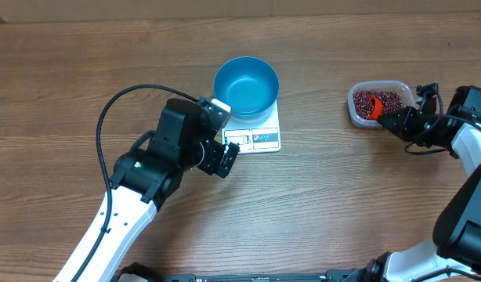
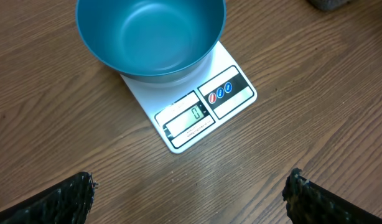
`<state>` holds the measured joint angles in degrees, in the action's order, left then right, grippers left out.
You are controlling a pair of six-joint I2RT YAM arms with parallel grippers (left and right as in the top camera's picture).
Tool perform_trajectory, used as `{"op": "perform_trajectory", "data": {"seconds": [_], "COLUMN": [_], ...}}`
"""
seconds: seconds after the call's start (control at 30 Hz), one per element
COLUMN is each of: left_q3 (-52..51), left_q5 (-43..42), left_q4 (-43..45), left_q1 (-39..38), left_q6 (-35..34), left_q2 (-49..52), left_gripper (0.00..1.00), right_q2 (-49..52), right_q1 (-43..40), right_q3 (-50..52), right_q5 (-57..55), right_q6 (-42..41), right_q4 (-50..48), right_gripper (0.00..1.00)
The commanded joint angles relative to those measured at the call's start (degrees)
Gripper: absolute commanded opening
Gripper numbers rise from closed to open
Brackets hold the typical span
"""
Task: Scoop item into bowl and weigh 150g on scale
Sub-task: 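Drag the red scoop through the beans with the right gripper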
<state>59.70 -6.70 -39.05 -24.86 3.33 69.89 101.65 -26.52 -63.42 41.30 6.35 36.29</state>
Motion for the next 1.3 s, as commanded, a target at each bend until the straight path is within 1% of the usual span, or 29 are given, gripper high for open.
{"op": "perform_trajectory", "data": {"seconds": [0.0,0.23,0.83,0.93,1.07,1.27], "left_q3": [-0.1,-0.1,-0.1,-0.1,-0.1,-0.1], "left_q5": [-0.6,-0.6,-0.6,-0.6,-0.6,-0.6], "left_q4": [0.1,0.1,0.1,0.1,0.1,0.1], "left_q1": [0.1,0.1,0.1,0.1,0.1,0.1], "left_q6": [-0.6,-0.6,-0.6,-0.6,-0.6,-0.6], "left_q2": [0.2,0.2,0.2,0.2,0.2,0.2], "left_gripper": [1.00,1.00,0.99,1.00,0.99,1.00], "right_q2": [0.6,0.6,0.6,0.6,0.6,0.6], "right_q1": [-1.5,-4.7,-5.2,-6.4,-8.9,-9.2], "right_q3": [0.5,0.5,0.5,0.5,0.5,0.5], "right_q5": [3.1,7.1,8.3,9.1,13.3,13.5], "right_q6": [-0.8,-1.0,-1.0,-1.8,-1.9,-1.8], "right_q4": [0.4,0.7,1.1,1.1,1.2,1.6], "right_gripper": [0.04,0.04,0.04,0.04,0.04,0.04]}}
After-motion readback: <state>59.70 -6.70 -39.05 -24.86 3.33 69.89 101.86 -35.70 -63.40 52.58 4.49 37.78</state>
